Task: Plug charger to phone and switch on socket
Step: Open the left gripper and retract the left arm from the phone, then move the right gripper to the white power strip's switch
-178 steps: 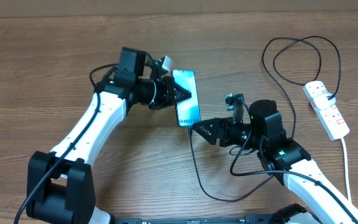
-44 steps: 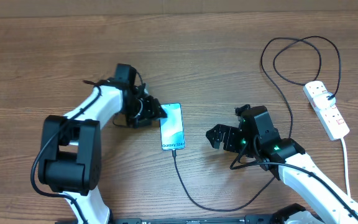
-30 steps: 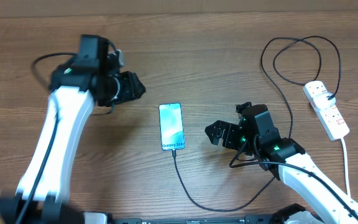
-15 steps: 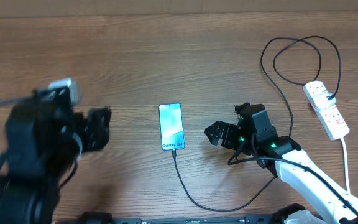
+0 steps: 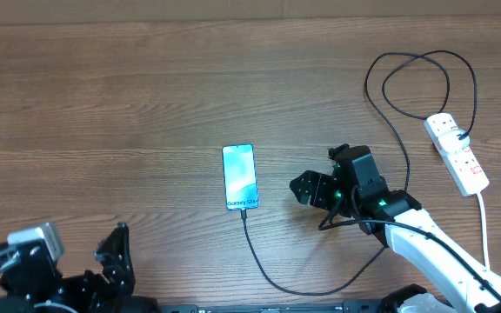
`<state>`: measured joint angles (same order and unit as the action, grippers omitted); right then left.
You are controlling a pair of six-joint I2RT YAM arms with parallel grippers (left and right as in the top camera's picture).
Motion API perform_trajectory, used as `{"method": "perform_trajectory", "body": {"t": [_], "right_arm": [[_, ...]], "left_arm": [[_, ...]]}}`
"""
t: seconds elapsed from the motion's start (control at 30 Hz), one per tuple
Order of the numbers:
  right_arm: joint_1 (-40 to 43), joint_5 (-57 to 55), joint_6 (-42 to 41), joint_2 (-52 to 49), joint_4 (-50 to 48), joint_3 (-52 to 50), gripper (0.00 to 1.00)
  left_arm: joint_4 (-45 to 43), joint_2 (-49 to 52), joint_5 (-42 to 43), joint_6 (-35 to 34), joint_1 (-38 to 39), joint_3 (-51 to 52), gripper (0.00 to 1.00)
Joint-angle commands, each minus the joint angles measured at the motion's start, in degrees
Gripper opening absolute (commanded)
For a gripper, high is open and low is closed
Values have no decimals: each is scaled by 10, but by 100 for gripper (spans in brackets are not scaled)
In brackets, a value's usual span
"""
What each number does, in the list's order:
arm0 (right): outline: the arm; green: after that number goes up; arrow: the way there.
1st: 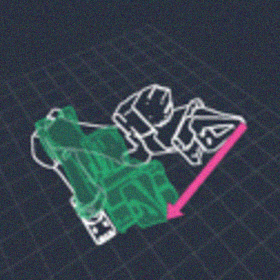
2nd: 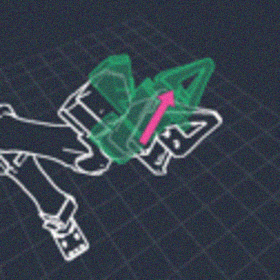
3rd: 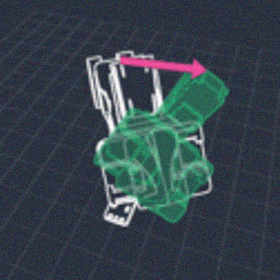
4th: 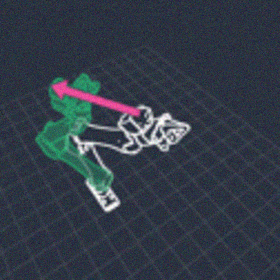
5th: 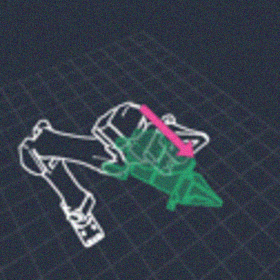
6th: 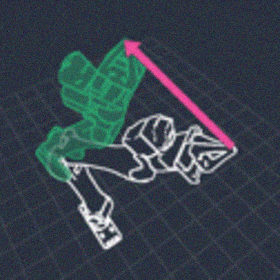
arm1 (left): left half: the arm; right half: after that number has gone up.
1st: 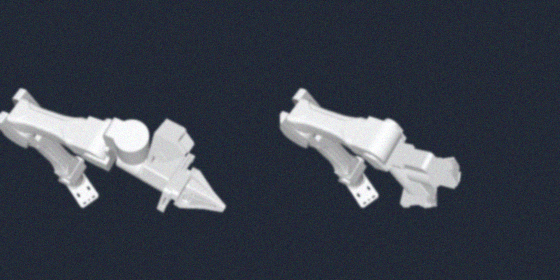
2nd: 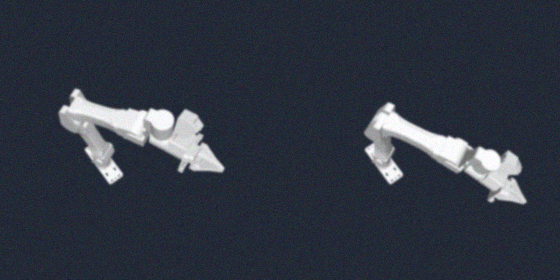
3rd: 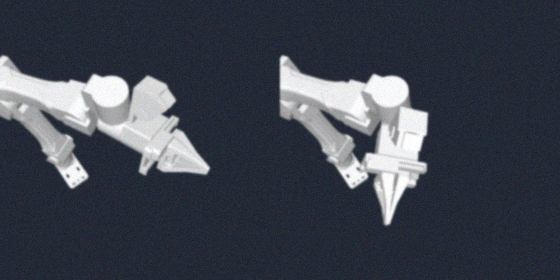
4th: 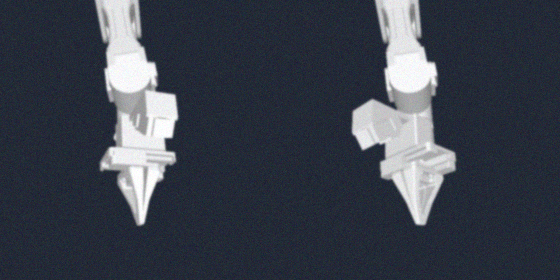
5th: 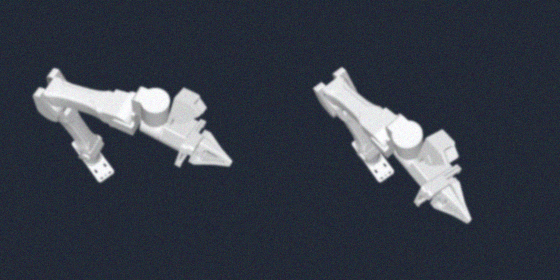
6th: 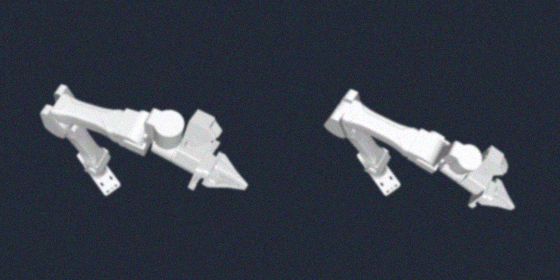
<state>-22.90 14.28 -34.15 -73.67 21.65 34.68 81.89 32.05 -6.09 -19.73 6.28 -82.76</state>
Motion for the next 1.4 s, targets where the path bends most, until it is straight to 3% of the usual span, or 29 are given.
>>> {"method": "perform_trajectory", "body": {"t": [0.0,0.23,0.53,0.67,0.93,1.37], "right_arm": [[1,0,-4,-2,-3,13,60],[2,12,-4,-2,2,14,4],[16,-1,-2,22,36,19,4],[58,-66,-2,52,114,52,4],[179,-208,-6,87,268,134,4],[405,-203,27,86,291,189,4]], "left_arm": [[15,-7,-58,-6,2,-5,100],[36,-6,-61,-6,2,4,100],[49,-6,-59,-7,2,4,100],[49,-9,-59,-21,2,4,100],[50,-47,-59,-21,2,4,99],[51,-172,-76,-21,2,4,100]]}}
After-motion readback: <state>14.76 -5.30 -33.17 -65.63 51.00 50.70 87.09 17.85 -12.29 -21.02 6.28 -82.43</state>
